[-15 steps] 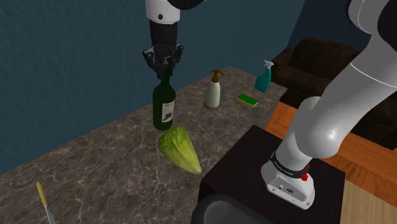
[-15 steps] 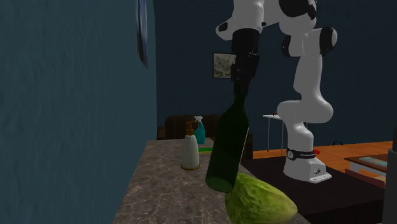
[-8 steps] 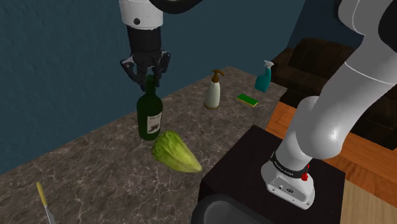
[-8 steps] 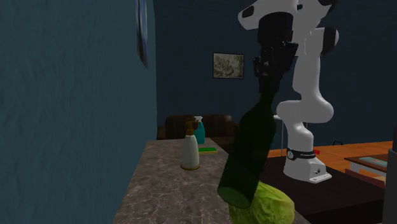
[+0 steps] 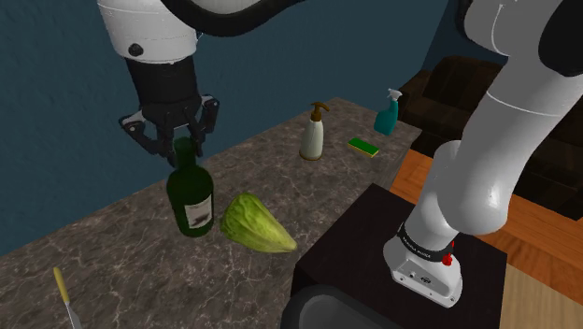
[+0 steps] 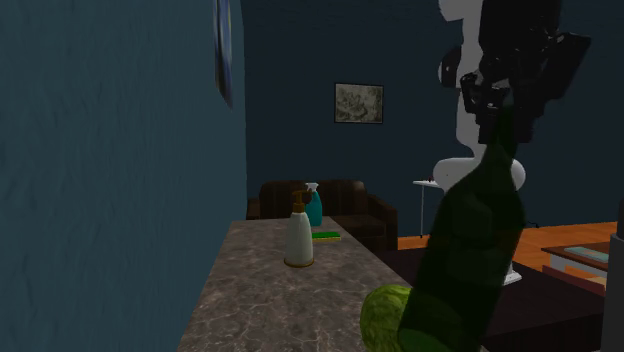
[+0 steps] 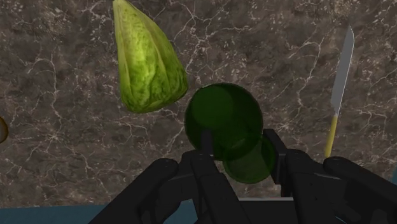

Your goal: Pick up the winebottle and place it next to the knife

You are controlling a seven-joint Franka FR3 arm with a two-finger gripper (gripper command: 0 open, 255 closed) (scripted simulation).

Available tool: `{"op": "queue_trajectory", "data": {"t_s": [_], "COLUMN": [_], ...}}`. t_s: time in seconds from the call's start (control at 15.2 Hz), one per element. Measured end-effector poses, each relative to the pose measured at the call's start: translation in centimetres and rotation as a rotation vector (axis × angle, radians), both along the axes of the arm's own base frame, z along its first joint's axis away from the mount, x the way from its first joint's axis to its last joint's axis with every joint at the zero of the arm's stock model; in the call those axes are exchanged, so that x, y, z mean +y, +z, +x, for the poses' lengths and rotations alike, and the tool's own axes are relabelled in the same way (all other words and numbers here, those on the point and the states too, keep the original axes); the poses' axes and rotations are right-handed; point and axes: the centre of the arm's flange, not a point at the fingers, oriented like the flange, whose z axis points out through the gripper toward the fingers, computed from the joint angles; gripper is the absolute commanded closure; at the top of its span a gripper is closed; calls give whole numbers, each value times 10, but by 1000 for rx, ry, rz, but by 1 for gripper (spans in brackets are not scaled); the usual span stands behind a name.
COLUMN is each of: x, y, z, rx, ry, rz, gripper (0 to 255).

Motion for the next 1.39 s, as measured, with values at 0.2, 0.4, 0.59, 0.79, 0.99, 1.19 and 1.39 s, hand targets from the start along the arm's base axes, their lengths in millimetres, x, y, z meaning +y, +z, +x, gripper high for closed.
{"op": "queue_trajectory", "data": {"t_s": [0.2,0.4,0.59,0.79,0.99,1.19,1.39], "x": [37,74,111,145,153,154,153], "y": [4,0,-2,-2,-11,-26,-43], "z": [-12,-27,-37,-53,-55,-54,-55], "rx": [0,0,0,0,0,0,0], "ry": [0,1,1,1,-1,-2,-2], "rz": [0,0,0,1,0,0,0], "gripper": [255,255,255,255,255,255,255]}}
